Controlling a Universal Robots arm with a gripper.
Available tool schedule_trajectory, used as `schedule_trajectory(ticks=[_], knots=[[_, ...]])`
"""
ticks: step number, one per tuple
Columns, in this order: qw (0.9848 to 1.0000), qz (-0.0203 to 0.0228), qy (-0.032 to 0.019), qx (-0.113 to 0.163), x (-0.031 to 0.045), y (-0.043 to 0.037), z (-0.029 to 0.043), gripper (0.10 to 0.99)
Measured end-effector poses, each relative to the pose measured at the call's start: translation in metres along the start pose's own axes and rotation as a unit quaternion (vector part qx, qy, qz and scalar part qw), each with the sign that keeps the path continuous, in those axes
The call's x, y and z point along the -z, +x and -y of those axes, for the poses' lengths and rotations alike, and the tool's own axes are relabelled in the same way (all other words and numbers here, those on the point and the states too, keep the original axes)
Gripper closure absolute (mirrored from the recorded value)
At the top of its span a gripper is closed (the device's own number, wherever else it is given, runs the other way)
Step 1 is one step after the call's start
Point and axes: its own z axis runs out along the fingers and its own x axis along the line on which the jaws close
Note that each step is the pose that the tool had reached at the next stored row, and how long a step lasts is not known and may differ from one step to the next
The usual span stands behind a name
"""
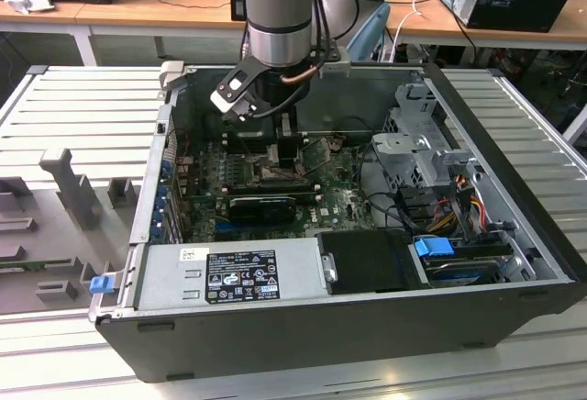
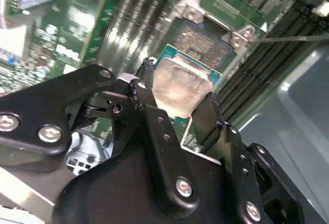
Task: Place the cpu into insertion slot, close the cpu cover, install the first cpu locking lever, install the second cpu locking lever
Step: 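Place the cpu into insertion slot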
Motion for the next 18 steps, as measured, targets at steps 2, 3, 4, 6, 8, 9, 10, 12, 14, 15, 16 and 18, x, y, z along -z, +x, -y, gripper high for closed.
schedule_trajectory(ticks=[2, 3, 4, 6, 8, 9, 10, 12, 14, 15, 16, 18], knots=[[1.0000, -0.0002, -0.0001, 0.000, -0.0048, 0.0025, 0.0026, 0.545], [1.0000, -0.0001, 0.0000, 0.000, -0.0064, 0.0028, 0.0039, 0.545], [1.0000, -0.0001, 0.0000, 0.001, -0.0082, 0.0030, 0.0053, 0.545], [1.0000, -0.0002, 0.0000, 0.001, -0.0133, 0.0038, 0.0082, 0.545], [1.0000, -0.0002, 0.0001, 0.002, -0.0178, 0.0049, 0.0091, 0.545], [1.0000, -0.0003, 0.0000, 0.002, -0.0197, 0.0052, 0.0092, 0.545], [1.0000, -0.0004, 0.0000, 0.003, -0.0215, 0.0054, 0.0093, 0.545], [1.0000, -0.0004, 0.0001, 0.004, -0.0266, 0.0053, 0.0099, 0.545], [1.0000, -0.0004, 0.0001, 0.004, -0.0296, 0.0052, 0.0103, 0.545], [1.0000, -0.0004, 0.0001, 0.004, -0.0307, 0.0052, 0.0106, 0.545], [1.0000, -0.0004, 0.0002, 0.004, -0.0312, 0.0053, 0.0106, 0.545], [1.0000, -0.0005, 0.0003, 0.004, -0.0323, 0.0054, 0.0120, 0.545]])
